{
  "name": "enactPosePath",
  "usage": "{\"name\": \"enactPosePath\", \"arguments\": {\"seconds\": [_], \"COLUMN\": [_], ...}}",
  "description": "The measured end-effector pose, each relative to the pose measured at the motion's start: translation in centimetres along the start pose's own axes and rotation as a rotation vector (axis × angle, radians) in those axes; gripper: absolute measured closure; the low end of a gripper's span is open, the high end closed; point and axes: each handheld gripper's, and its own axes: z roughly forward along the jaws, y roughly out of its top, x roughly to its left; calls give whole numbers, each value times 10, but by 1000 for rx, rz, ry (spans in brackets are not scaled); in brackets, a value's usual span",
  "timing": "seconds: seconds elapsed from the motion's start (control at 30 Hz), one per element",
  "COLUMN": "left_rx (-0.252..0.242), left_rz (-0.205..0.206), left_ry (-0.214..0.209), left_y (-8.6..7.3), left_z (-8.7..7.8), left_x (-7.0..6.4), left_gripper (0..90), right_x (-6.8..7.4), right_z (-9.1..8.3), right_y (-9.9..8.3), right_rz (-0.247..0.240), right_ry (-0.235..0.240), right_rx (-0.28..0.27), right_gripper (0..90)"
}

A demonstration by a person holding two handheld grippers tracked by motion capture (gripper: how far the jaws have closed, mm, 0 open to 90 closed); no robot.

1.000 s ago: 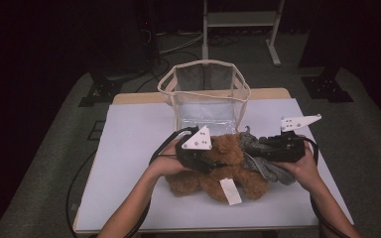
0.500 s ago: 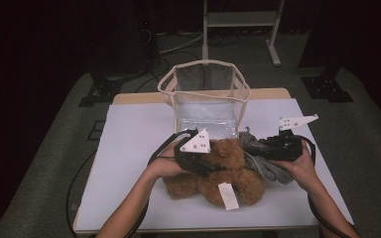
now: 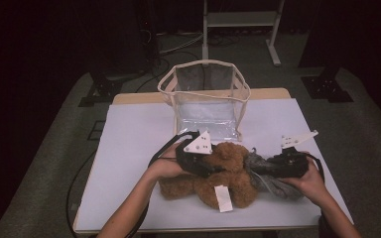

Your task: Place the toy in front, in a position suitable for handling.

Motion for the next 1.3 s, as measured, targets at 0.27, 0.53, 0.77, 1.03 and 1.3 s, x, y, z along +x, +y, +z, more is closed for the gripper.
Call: {"name": "enactPosePath", "arguments": {"seconds": [0.27,0.53,0.77,1.03,1.3], "left_rx": [39,60,70,30,23], "left_rz": [48,59,59,42,11], "left_ry": [-15,-34,-39,-22,15], "left_y": [12,14,16,17,1], "left_z": [13,19,10,-13,-36], "left_x": [-1,-1,-1,2,1], "left_gripper": [401,345,232,174,130], "right_x": [-7,-28,-34,-20,3], "right_z": [-49,-52,-54,-57,-39], "right_y": [-21,-47,-51,-33,-1], "right_rz": [60,116,123,57,-39], "right_ry": [-107,-200,-243,-224,-125], "right_rx": [-31,26,36,2,-11], "right_gripper": [713,661,482,406,324]}}
